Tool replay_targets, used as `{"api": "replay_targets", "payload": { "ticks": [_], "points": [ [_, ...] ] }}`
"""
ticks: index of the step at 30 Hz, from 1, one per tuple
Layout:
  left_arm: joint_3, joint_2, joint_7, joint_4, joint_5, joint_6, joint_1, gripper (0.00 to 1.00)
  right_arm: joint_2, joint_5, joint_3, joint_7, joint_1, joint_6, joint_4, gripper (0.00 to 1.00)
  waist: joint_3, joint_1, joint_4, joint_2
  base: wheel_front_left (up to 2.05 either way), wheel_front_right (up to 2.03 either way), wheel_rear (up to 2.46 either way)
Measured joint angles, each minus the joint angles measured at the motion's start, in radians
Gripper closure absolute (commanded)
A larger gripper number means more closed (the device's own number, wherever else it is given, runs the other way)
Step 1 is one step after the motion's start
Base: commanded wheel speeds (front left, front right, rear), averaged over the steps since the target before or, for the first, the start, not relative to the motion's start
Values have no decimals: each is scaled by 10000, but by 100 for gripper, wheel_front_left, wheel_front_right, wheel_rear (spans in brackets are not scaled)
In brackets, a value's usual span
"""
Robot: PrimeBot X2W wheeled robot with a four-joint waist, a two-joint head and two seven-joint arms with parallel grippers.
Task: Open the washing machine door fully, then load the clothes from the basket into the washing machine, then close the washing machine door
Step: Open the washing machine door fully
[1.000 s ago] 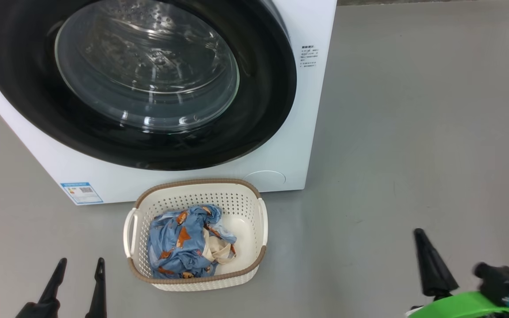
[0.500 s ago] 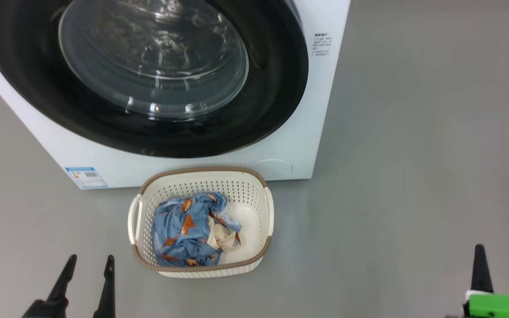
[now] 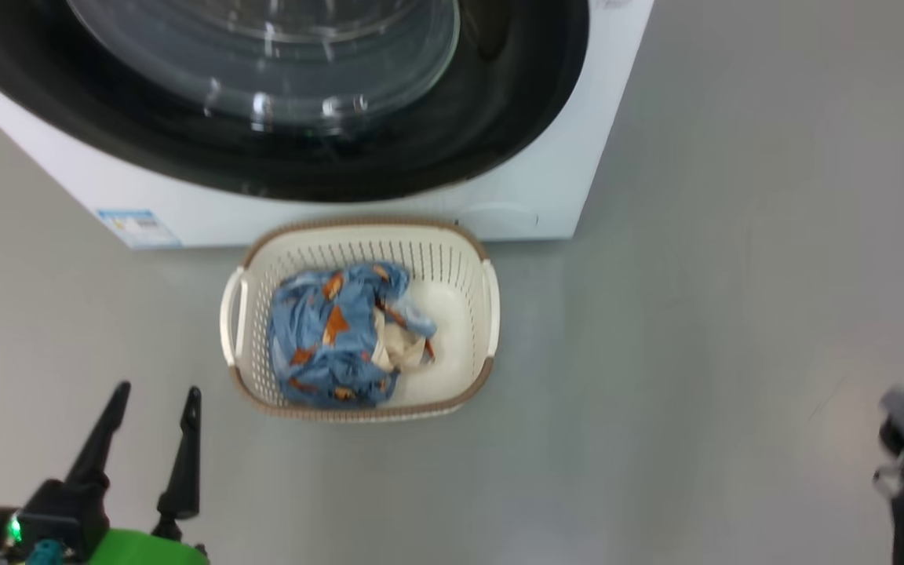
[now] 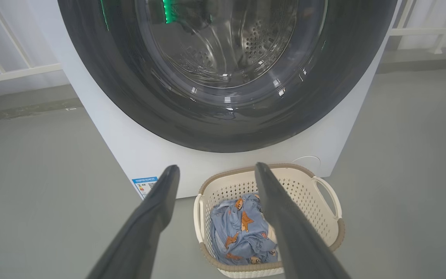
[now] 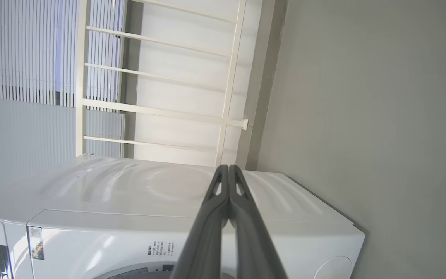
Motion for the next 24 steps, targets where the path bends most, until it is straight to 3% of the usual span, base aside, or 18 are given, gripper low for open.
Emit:
{"api": "replay_targets", "payload": {
  "ticks": [10, 24],
  "points": [
    [52, 385, 0, -280, -81, 0, -216, 0, -673, 288, 598, 1718, -2204, 0, -702, 100, 1516, 0, 169, 0, 0, 0, 0],
    [117, 642, 0, -418, -96, 0, -583, 0, -968, -265, 2303, 2585, -4935, 0, -1480, 100, 3045, 0, 296, 0, 0, 0, 0]
  ]
}}
